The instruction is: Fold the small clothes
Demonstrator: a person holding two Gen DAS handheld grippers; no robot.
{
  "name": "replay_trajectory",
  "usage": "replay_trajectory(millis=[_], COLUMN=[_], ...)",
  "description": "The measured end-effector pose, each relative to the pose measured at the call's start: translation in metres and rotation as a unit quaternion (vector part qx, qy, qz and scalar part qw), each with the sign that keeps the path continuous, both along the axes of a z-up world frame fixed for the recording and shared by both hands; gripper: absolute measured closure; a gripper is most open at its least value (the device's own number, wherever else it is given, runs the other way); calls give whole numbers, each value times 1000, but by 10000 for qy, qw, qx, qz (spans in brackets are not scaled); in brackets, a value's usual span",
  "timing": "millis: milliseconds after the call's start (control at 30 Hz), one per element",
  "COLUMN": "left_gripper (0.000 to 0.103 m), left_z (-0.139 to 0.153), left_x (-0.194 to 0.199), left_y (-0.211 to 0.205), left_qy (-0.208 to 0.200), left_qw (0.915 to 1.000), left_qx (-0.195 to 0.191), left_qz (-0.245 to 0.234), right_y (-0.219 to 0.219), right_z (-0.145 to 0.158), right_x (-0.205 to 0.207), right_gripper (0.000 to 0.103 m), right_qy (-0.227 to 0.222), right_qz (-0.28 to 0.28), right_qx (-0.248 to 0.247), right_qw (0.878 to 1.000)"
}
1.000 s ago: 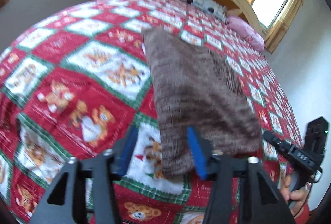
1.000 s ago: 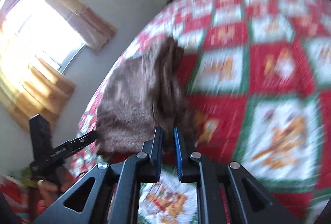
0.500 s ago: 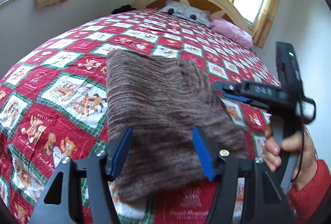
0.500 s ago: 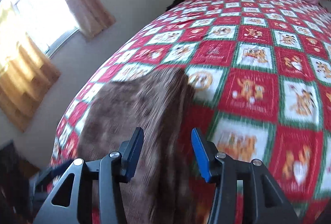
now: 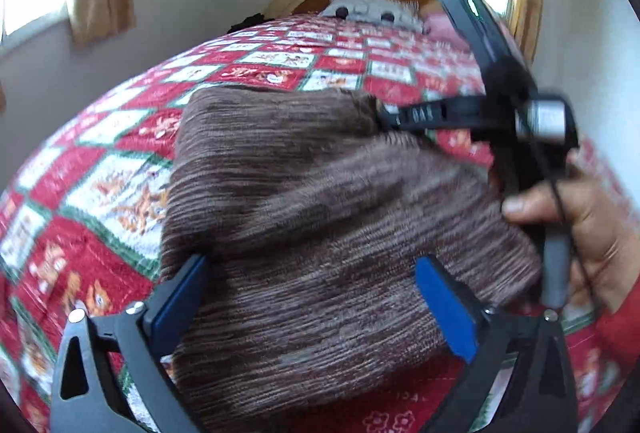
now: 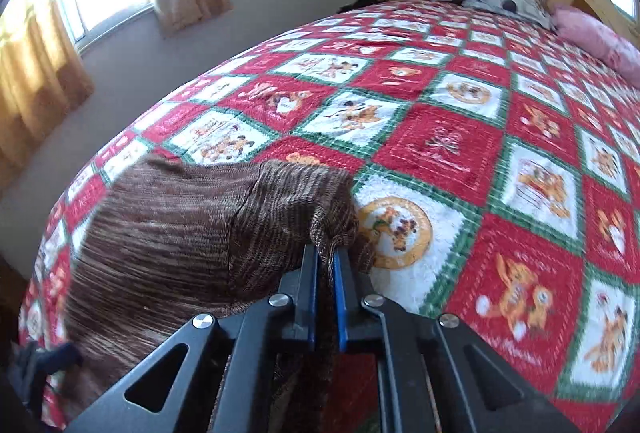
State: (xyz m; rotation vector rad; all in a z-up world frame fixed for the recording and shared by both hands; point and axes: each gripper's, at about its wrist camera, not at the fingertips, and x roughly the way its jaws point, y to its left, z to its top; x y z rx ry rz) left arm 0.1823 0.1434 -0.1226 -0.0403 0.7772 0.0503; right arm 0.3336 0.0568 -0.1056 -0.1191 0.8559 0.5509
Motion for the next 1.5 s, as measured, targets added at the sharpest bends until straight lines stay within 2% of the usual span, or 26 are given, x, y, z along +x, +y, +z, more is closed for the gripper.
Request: replay_trajectory(millis=[67,200,267,400,567,667,700,867,1033,1067,1100,1133,1167,1233,1400,1500], left_gripper=[0,0,0,0,0,0,0,0,0,0,0,0,0,0,0,0], left_z=[-2,0,1,9,21,30,33,56,79,82,87,91,97,108,137,150], left_x=[4,3,0,-9,-29,-41,-42,-61,-79,-82,-86,-90,-94,-102,-117,-127], left_y=[-7,-1,1,1,3,2,2,-4,-8,-9,-10,-13,-14,-14,-9,-4], left_qy=[103,182,215,247,185,103,61,-325,-717,-780,-851,-897,-961,-1094,-1238,-1338], left_qw=[9995,9995,9994,9990,9986,9987,9988,9983,9961,9956,9950,9944,9936,9921,9903,9894], left_qx=[288,146,73,-4,-109,-43,-6,277,413,433,468,510,548,572,496,395], left_qz=[117,212,257,364,483,504,489,401,311,281,252,248,239,242,384,396], right_y=[-1,-16,-33,-44,-39,-39,-41,-58,-77,-80,-82,-86,-90,-95,-97,-99], right_z=[2,20,39,52,26,3,3,28,78,87,96,107,119,142,188,205], right_x=[2,-20,-49,-104,-153,-166,-171,-201,-241,-248,-252,-260,-268,-284,-318,-337], right_gripper=[96,93,92,90,90,90,90,90,87,79,62,51,34,31,31,30], right_qy=[64,-98,-366,-539,-201,131,100,4,-719,-797,-866,-974,-1124,-1461,-1888,-2164], right_qz=[34,-86,-348,-203,-6,-110,-179,-600,-1293,-1380,-1458,-1573,-1726,-1923,-1986,-1967], right_qx=[15,-74,83,216,-129,-259,-210,117,272,336,405,493,554,681,884,1006], right_qw=[10000,9999,9987,9981,9997,9995,9996,9981,9886,9867,9847,9815,9770,9680,9576,9510])
